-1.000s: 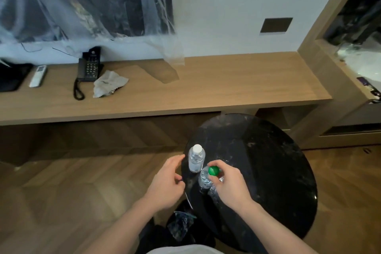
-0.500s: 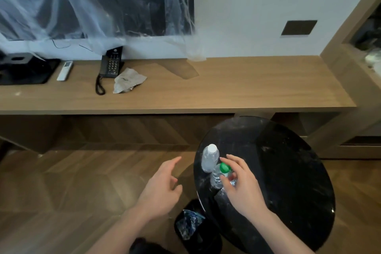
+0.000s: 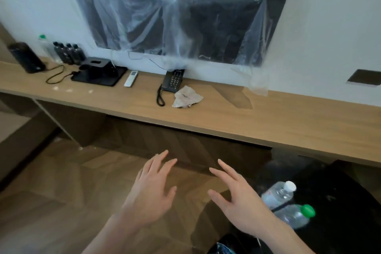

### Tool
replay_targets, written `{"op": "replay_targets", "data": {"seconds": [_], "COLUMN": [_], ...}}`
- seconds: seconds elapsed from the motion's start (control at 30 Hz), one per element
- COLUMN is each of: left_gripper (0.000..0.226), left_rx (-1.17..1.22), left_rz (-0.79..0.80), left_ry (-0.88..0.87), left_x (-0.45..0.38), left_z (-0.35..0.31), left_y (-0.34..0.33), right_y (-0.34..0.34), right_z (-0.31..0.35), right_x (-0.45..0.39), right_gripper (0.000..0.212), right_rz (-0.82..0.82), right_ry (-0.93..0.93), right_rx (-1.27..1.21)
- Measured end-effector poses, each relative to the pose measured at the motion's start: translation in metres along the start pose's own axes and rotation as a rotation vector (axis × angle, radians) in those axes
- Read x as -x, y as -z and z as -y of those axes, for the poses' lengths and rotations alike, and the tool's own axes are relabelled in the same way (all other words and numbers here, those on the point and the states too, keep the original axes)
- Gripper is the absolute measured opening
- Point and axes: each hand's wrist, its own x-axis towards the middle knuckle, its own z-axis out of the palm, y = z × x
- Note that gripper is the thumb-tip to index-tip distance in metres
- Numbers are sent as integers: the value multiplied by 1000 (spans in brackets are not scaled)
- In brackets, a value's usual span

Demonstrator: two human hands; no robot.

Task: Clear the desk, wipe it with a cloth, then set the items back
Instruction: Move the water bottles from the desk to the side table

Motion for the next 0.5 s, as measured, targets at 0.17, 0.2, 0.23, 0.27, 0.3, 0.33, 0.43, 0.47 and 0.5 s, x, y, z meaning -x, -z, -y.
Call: {"op": "replay_targets", "data": {"seconds": [0.17, 0.2, 0.23, 0.27, 0.3, 0.33, 0.43, 0.47, 0.5], "left_gripper": [70, 71, 72, 72, 73, 73, 73, 73, 73], "left_rx": [-7, -5, -10, -19, -29, -33, -21, -14, -3], "left_rz": [-93, -106, -116, -124, -133, -142, -174, -182, -193], "left_ry": [95, 113, 135, 159, 185, 209, 279, 299, 317], "left_x": [28, 35, 41, 47, 54, 61, 77, 80, 81], "left_z": [114, 136, 156, 174, 190, 205, 243, 253, 263], "left_y": [52, 61, 71, 80, 89, 98, 120, 126, 132], "right_y": [-36, -44, -52, -60, -67, -73, -86, -89, -90], "right_z": [106, 127, 147, 165, 183, 199, 240, 251, 262], "right_x": [-56, -66, -76, -84, -92, -98, -115, -121, -128], "right_gripper": [68, 69, 70, 69, 68, 67, 64, 63, 63], "right_rz": [117, 141, 164, 184, 201, 215, 227, 233, 244], "right_ry": [74, 88, 109, 136, 167, 197, 276, 291, 304], "right_rx": [92, 115, 133, 147, 159, 171, 200, 211, 220]}}
